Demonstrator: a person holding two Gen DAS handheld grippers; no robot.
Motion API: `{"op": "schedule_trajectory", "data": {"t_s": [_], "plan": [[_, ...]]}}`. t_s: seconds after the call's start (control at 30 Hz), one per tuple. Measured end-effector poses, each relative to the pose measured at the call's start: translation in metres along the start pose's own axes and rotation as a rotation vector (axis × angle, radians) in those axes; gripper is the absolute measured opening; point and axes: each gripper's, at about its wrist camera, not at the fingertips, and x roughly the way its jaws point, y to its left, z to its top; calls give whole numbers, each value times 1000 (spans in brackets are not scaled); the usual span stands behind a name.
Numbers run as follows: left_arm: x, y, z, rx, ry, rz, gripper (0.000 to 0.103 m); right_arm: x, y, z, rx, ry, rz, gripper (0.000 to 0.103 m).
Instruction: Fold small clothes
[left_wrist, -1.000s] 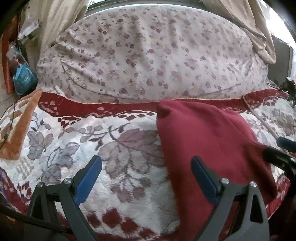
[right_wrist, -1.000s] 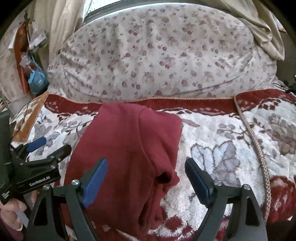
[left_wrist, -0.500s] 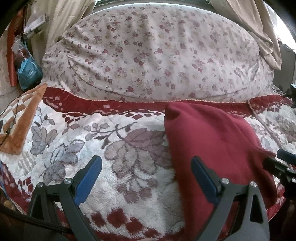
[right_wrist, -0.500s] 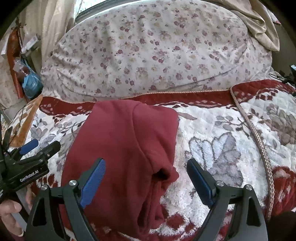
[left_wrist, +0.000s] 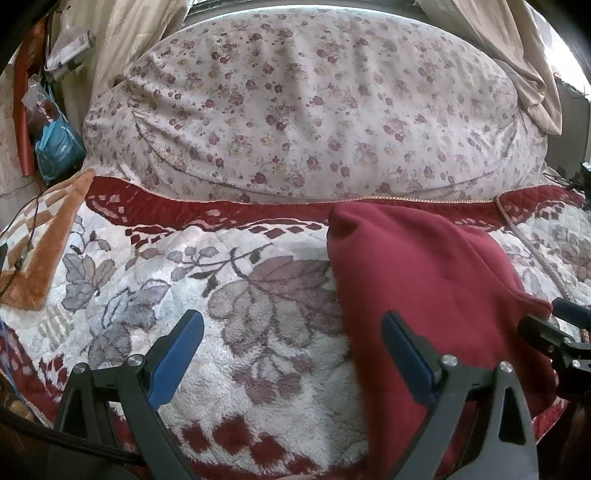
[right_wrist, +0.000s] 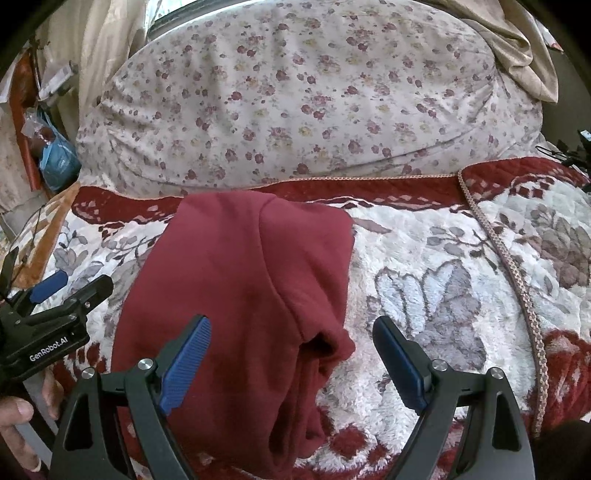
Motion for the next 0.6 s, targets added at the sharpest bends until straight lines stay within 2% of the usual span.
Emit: {"op": "schedule_trajectory", "data": {"t_s": [0.6], "plan": [[1,2,2,5,8,-2,96,4,7,-2,-26,11,4,92]]}}
